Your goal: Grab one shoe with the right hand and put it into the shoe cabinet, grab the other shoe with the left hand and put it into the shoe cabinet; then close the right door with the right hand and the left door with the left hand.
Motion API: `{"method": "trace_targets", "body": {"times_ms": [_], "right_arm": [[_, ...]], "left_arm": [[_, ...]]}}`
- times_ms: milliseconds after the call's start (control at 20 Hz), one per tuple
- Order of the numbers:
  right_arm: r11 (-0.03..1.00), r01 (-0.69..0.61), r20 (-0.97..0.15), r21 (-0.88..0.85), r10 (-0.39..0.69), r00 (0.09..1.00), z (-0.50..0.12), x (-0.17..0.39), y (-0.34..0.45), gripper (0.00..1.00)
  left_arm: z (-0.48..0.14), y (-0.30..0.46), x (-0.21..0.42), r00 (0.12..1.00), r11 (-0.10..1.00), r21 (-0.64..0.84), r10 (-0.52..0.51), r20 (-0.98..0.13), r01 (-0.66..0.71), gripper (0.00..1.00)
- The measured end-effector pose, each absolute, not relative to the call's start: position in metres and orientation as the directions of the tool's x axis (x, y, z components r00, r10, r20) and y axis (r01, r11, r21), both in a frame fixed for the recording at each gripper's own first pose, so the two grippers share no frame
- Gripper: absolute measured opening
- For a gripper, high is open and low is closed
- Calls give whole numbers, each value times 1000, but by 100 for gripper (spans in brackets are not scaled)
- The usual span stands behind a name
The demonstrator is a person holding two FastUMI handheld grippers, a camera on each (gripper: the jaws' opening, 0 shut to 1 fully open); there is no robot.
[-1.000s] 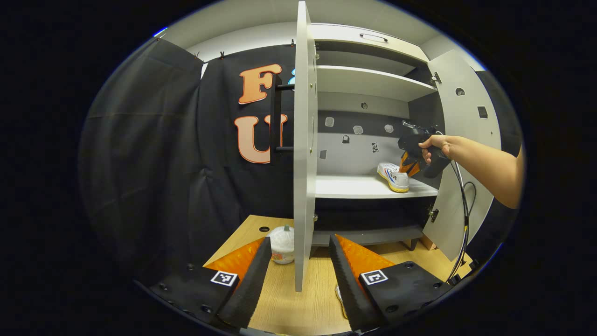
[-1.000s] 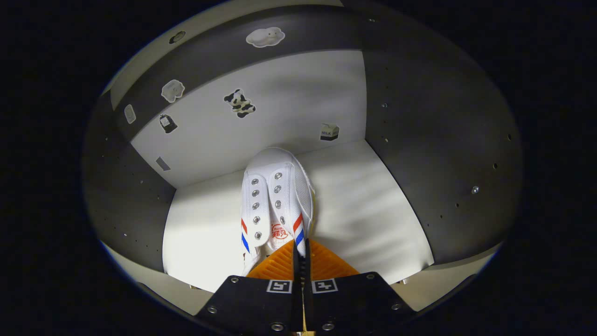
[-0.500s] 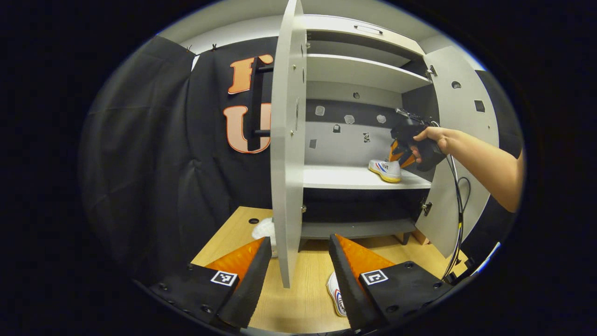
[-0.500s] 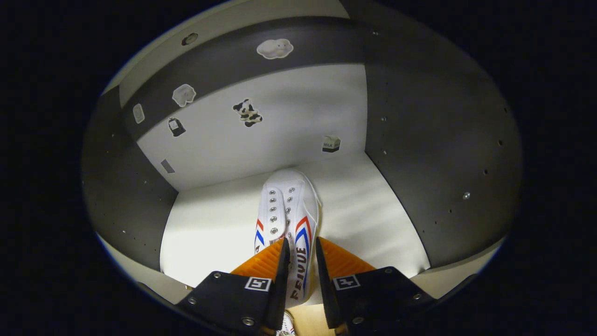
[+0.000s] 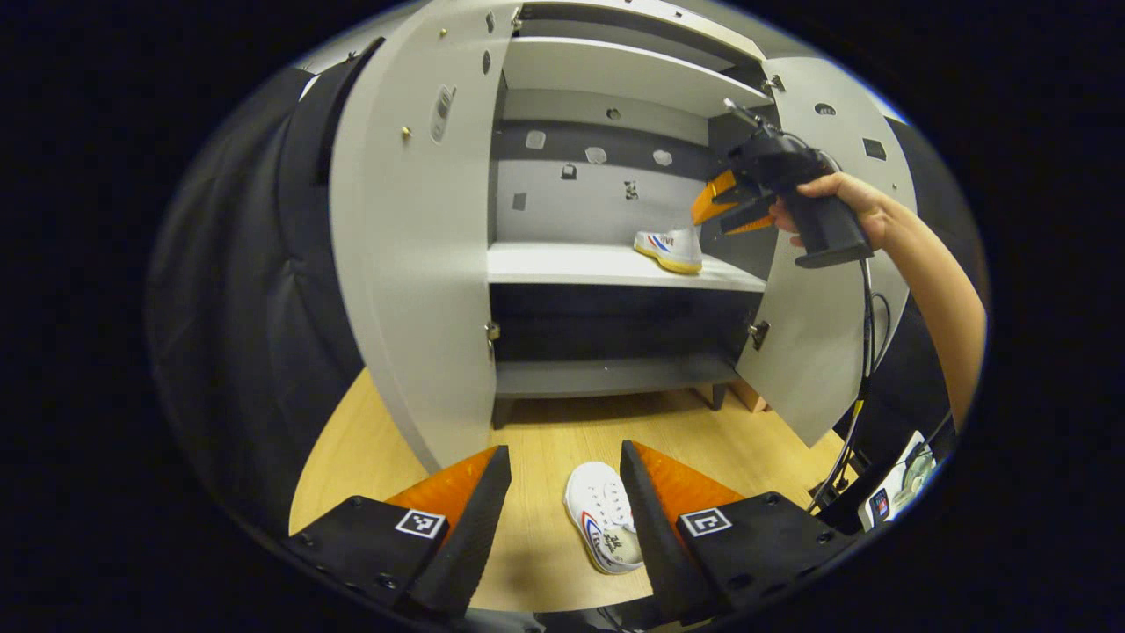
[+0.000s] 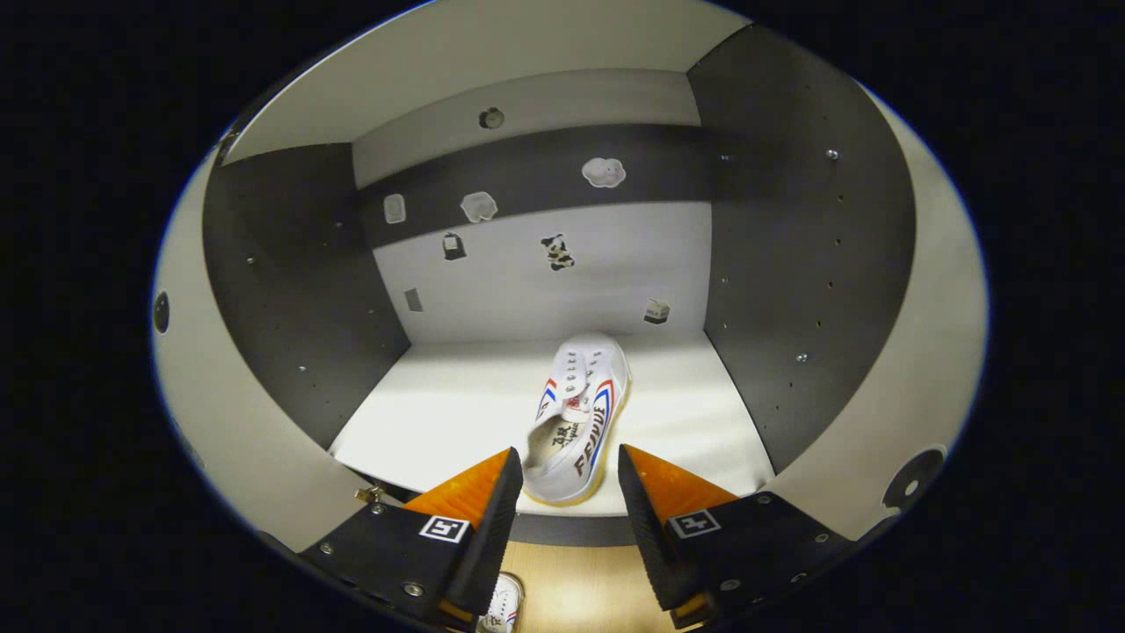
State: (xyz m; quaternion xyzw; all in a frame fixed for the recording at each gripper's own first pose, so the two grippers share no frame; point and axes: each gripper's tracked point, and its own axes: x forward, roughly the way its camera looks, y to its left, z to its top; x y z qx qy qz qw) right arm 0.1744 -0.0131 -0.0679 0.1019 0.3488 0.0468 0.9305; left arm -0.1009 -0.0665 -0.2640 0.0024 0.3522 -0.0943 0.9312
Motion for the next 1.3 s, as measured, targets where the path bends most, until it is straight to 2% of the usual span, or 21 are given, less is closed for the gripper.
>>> {"method": "trace_targets", "body": {"times_ms": [250, 350, 750, 1050, 1300], "right_arm": [[974, -108, -567, 197, 203, 798, -50, 114, -13, 75], [978, -104, -563, 182, 190, 804, -54, 91, -24, 76], [972, -136, -502, 190, 215, 837, -43, 16, -40, 81], [973, -154, -493, 169, 219, 842, -43, -32, -44, 83], [974, -167, -479, 151, 220, 850, -40, -60, -47, 86]], "left_arm": [[-334, -87, -117, 579, 975, -152, -218, -786, 162, 82], [-361, -83, -123, 519, 979, -142, -199, -832, 146, 87], [-452, -83, -151, 280, 985, -157, -170, -945, 69, 87], [-497, -82, -169, 158, 992, -123, -127, -979, 34, 87], [-516, -77, -172, 127, 996, -79, -84, -988, 43, 86]]}}
